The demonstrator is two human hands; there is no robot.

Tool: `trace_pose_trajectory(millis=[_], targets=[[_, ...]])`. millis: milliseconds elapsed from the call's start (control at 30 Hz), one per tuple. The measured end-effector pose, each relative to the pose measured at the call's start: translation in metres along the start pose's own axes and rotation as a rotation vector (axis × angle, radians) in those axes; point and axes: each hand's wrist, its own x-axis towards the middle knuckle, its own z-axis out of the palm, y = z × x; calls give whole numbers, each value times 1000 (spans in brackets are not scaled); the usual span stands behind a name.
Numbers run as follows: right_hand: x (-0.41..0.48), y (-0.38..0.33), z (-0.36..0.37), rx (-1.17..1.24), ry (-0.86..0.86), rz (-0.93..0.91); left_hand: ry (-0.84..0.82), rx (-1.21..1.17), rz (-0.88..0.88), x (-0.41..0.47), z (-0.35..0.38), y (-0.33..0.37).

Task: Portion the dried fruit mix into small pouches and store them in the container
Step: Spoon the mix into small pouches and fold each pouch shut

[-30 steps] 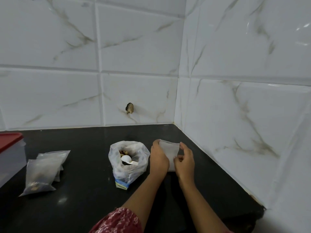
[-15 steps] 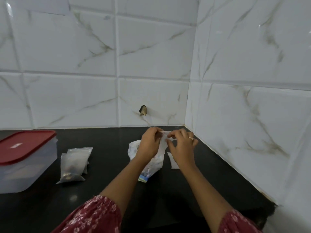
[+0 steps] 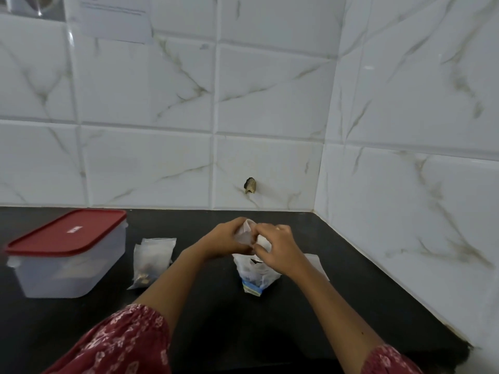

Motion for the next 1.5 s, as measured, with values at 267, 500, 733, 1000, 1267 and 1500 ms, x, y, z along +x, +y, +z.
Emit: trace_pose_trajectory(millis=[267,500,733,1000,1267,1500], targets=[[0,2,2,-26,-159,27,-63,-85,-3,-5,9,-12],[-1,-3,-7,215,122,215,99,-96,-67,-3,21,-22],[-4,-4,-6,-235,-457,453,185,-129,-150,-8,32,-34],[-5,7,-1,-161,-57,435,146,-64,-273,-6,41,-36],[-10,6,0,-155,19,393,170,-99,-244,-14,46,-31],[-5,2,-2,-121,70,394,151,-17,-252,-18,48,-18]])
